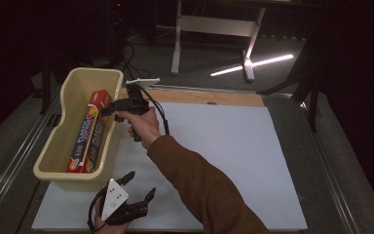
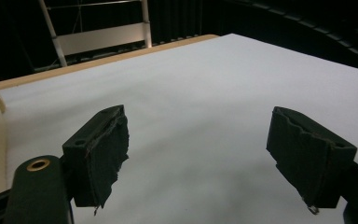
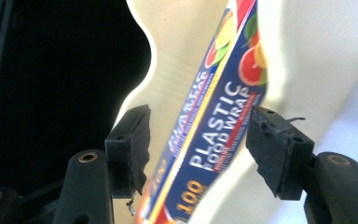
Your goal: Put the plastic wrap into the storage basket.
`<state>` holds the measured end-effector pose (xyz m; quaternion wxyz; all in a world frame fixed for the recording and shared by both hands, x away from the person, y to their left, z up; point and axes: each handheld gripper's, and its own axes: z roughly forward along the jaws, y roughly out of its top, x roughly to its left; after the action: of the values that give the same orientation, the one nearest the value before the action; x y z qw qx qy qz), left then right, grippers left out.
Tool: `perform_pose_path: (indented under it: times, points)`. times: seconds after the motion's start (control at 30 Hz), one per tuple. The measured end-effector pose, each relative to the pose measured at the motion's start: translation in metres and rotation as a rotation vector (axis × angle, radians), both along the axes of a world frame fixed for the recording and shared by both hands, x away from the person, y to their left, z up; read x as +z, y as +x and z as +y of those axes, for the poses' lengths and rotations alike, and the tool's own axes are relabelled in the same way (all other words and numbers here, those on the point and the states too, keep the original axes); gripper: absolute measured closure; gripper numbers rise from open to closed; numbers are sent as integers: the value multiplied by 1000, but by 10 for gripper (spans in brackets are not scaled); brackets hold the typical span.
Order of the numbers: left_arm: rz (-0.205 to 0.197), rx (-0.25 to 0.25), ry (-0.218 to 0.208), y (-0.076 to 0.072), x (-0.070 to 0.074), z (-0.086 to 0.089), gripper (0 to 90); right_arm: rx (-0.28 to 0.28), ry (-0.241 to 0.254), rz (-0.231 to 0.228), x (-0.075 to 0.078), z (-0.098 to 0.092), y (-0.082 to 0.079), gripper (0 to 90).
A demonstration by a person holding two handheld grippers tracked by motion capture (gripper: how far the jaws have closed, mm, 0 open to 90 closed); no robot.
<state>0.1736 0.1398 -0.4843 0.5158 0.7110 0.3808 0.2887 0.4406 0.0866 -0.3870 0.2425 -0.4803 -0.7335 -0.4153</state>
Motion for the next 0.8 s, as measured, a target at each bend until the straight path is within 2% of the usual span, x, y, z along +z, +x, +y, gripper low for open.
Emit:
perform_pose_path:
  times: [0.1,0.13,0.17,0.2,0.23,0.33,0.4,0.43,0.47,0.5,0.57,0.6,0.63,0.67,0.7,0.73,0.8]
  points:
    - [1,1,5,0,0,0,206,2,-32,-113,6,-16,-6,388]
    - [2,3,1,1,0,0,206,7,-56,-180,6,-29,-10,388]
    - [2,3,1,1,0,0,206,7,-56,-180,6,-29,-10,388]
    - [4,4,7,1,0,0,206,7,-71,-220,6,-44,-14,389]
    - [4,4,7,1,0,0,206,7,-71,-220,6,-44,-14,389]
    - [15,11,18,3,-1,0,206,3,-93,-292,3,-66,-19,389]
    - [20,14,17,3,-1,-1,206,5,-150,-380,-1,-86,-27,388]
    - [20,14,17,3,-1,-1,206,5,-150,-380,-1,-86,-27,388]
    - [21,13,21,3,-1,-1,206,11,-196,-459,-5,-97,-35,383]
    - [22,14,23,4,-2,-1,206,11,-196,-459,-5,-97,-35,383]
    - [26,16,24,4,-2,-1,206,15,-242,-519,-9,-109,-43,379]
    - [27,18,26,4,-2,-1,206,30,-271,-566,-14,-120,-52,373]
    - [28,18,28,4,-2,0,206,30,-271,-566,-14,-120,-52,373]
    - [29,19,27,4,-2,0,206,30,-295,-605,-20,-132,-61,371]
    - [30,20,26,5,-2,0,206,30,-295,-605,-20,-132,-61,371]
    - [34,25,30,5,-2,0,206,29,-332,-648,-25,-144,-70,369]
    - [38,29,32,6,-2,0,206,31,-346,-659,-27,-150,-74,366]
